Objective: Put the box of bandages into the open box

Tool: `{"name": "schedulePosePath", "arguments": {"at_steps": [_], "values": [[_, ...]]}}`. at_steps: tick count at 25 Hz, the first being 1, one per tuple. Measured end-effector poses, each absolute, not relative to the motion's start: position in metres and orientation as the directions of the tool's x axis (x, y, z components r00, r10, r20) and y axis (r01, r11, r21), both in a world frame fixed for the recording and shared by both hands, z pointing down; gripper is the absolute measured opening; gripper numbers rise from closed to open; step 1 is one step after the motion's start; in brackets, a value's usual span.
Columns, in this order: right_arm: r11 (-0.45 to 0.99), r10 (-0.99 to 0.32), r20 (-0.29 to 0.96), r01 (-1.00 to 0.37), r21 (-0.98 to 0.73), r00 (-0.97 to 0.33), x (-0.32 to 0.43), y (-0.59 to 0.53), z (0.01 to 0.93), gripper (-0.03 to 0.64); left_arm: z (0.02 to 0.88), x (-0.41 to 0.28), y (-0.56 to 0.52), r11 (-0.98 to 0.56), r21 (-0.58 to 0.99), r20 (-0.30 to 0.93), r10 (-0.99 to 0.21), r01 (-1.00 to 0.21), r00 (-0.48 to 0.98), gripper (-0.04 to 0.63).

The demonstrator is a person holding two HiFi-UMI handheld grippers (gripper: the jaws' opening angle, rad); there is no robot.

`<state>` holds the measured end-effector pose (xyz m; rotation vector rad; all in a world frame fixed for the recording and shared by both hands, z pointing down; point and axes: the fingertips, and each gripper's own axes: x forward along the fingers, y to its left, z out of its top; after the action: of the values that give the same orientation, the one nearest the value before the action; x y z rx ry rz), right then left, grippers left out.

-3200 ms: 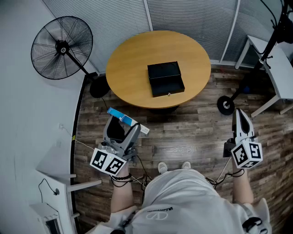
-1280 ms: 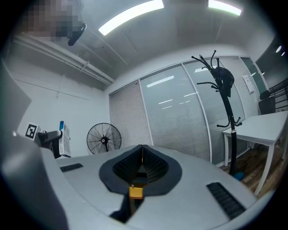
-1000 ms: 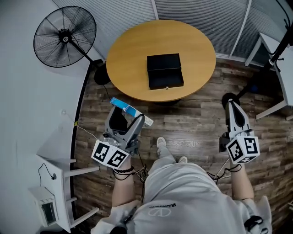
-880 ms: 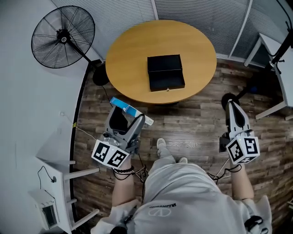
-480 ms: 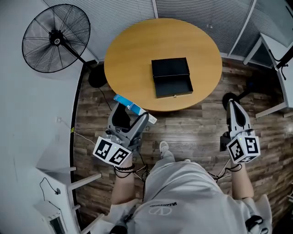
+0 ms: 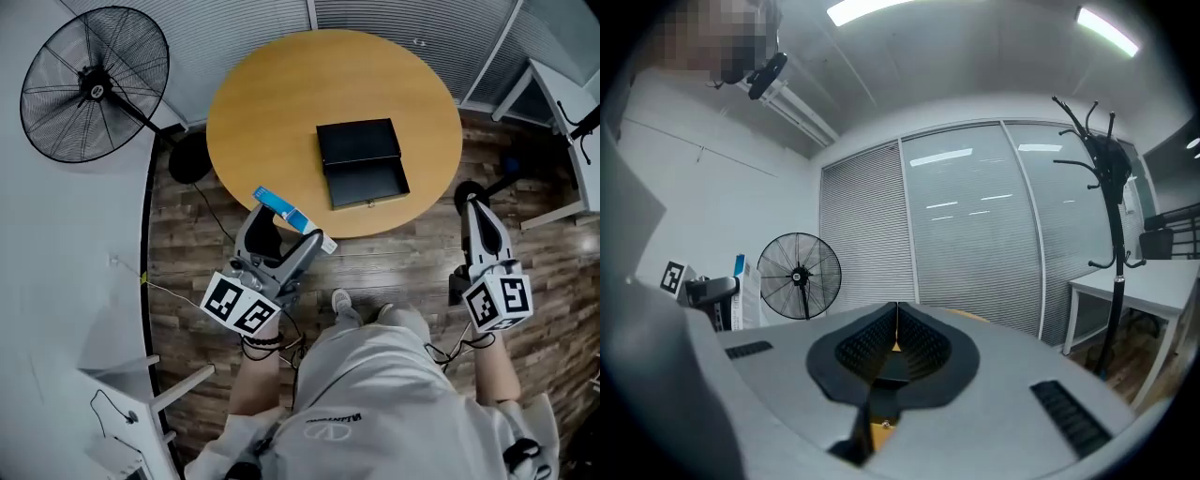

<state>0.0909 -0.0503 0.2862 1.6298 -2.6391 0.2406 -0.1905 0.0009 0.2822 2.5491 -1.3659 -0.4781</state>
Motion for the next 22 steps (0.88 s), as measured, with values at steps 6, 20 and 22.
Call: {"name": "schedulePosePath", "arguments": {"at_steps": [6,20,22], "values": [[0.431,-0.887,0.133,-0.896,-0.107,-0.443,0.082,-0.069,0.293,0.017,0.294,-0.188,-0.023,-0.568,0.359,-0.173,-0.82,-0.741,0.545,0.428],[0.593,-0.759,0.268,-0.8,-0.091,-0.594,0.046,-0.157,0.342,0.017,0.318,-0.157,-0.111,-0.562,0.362,-0.091,-0.816,-0.744,0.571,0.428],[0.611,-0.743,0.272,-0.785,-0.097,-0.612,0.037,-0.156,0.346,0.017,0.322,-0.158,-0.11,-0.56,0.36,-0.082,-0.816,-0.747,0.572,0.428]]}}
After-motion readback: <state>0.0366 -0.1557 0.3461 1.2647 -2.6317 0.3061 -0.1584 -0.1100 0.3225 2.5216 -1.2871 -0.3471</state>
